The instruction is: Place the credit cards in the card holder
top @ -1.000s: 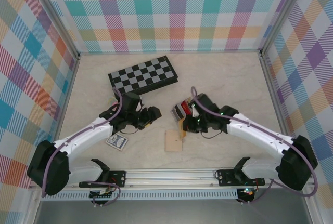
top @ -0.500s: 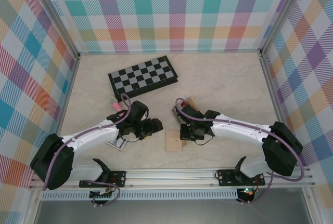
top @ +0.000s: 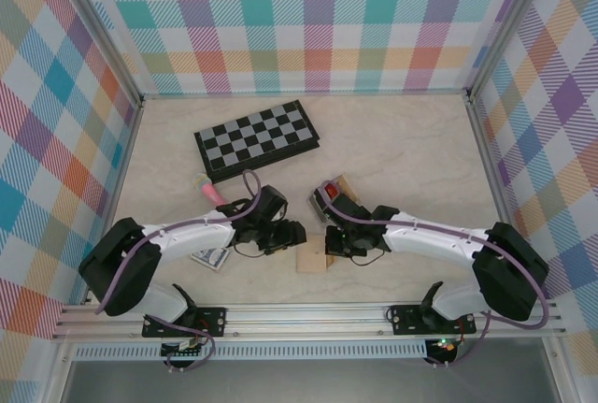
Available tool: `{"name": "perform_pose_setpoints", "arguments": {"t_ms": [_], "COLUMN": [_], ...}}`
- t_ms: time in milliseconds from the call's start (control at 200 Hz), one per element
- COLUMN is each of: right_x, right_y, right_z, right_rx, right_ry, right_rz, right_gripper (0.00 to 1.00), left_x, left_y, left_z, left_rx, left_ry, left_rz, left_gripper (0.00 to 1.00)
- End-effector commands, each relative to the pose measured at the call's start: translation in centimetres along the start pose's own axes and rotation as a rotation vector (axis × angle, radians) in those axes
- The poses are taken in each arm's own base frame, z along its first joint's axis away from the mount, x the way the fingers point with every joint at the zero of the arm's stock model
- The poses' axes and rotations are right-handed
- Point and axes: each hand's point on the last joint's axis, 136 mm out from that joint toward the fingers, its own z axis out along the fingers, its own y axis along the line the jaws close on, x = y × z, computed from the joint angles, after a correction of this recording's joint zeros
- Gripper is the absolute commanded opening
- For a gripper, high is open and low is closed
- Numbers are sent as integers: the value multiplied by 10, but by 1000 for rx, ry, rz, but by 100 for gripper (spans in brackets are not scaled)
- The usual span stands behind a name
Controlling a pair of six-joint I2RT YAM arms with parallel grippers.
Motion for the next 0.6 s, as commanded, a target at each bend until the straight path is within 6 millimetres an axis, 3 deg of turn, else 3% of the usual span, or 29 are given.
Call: {"name": "perform_pose_setpoints", "arguments": {"t_ms": [0,215,435,595], "right_x": [-5,-10,-14,-19], "right_y": [14,17,39,33], "right_z": [-6,-14,-23,-25], "right_rx": [-78,-147,-359,-378], "right_ry": [-19,-10,45,38], "right_rz": [24,43,49,87], "right_gripper": [7,6,6,6], "left_x": [3,9,9,6], "left_y": [-18,-27,-42,-52], "left_z": [7,14,10,0], "left_rx": [39,56,139,189], "left_ry": [13,24,13,-20], "left_rz": [31,50,58,76], "left_gripper": [58,58,63,69]}}
